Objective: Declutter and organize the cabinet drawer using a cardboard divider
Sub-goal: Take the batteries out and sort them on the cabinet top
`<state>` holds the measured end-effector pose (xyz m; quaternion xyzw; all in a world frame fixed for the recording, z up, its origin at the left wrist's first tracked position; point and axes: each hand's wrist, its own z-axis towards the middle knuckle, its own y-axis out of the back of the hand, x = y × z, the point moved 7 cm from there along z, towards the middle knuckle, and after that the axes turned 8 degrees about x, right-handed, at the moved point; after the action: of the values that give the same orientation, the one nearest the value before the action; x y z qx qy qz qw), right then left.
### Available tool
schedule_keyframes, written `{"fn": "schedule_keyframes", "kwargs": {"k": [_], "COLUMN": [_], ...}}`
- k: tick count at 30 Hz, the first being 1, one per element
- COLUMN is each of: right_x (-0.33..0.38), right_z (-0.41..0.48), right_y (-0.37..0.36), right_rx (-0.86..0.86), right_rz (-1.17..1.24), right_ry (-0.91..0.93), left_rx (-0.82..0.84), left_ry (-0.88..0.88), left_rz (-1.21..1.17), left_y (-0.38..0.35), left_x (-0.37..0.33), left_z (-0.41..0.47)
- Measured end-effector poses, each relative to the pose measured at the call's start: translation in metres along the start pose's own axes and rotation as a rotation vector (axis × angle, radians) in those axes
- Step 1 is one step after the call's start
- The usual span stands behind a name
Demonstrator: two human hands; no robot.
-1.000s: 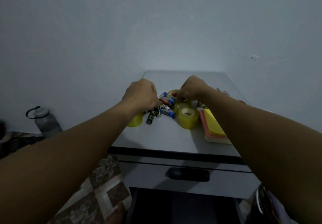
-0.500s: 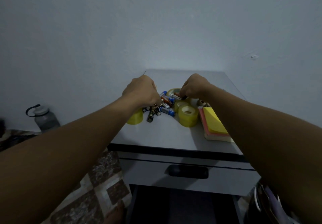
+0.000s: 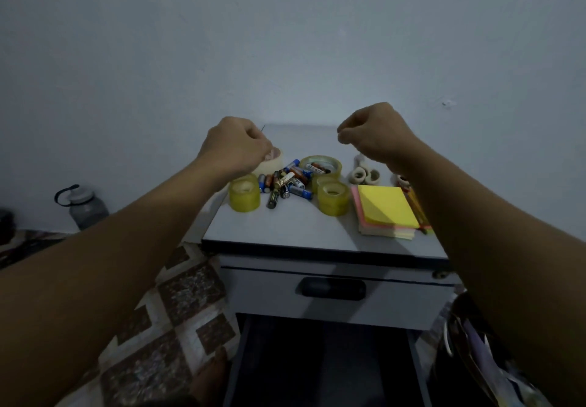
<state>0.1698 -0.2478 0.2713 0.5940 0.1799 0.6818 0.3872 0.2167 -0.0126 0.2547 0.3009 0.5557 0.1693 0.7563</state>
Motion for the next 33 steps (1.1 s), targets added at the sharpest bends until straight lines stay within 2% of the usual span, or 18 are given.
{"fn": "schedule_keyframes", "kwargs": {"k": [4, 6, 10, 15, 21, 26, 29, 33], "right_x": [0.005, 0.002, -0.011, -0.06, -0.157, -0.212, -0.239, -0.253], "right_z": [-0.063, -0.095, -0.157, -0.217, -0.28, -0.33, -0.354, -0.364], "right_y": [0.013, 0.01, -0.011, -0.069, -0.173, -0.229, -0.243, -0.256], "right_rx": [-0.028, 0.027, 0.281, 0.564, 0.705, 0.822, 0.849, 0.891], "right_rz": [0.178, 0.267, 0.323, 0.324, 0.326, 0.21, 0.078, -0.033], "right_ry": [0.042, 0.048, 0.03, -0.129, -0.436, -0.576, -0.61, -0.566], "left_rx": [0.061, 0.146, 0.338, 0.557, 0.893, 1.113, 1.174, 1.207], "left_ry": [-0.092, -0.144, -0.173, -0.073, 0.195, 0.336, 0.363, 0.243], "left_rz": [-0.149, -0.232, -0.292, -0.299, -0.136, -0.066, -0.011, 0.151], "left_y": [0.007, 0.002, -0.021, -0.077, -0.182, -0.24, -0.26, -0.278], "left_x": [-0.008, -0.011, 0.001, 0.044, 0.139, 0.191, 0.211, 0.219], "left_z": [-0.045, -0.07, -0.118, -0.173, -0.238, -0.283, -0.298, -0.306]}}
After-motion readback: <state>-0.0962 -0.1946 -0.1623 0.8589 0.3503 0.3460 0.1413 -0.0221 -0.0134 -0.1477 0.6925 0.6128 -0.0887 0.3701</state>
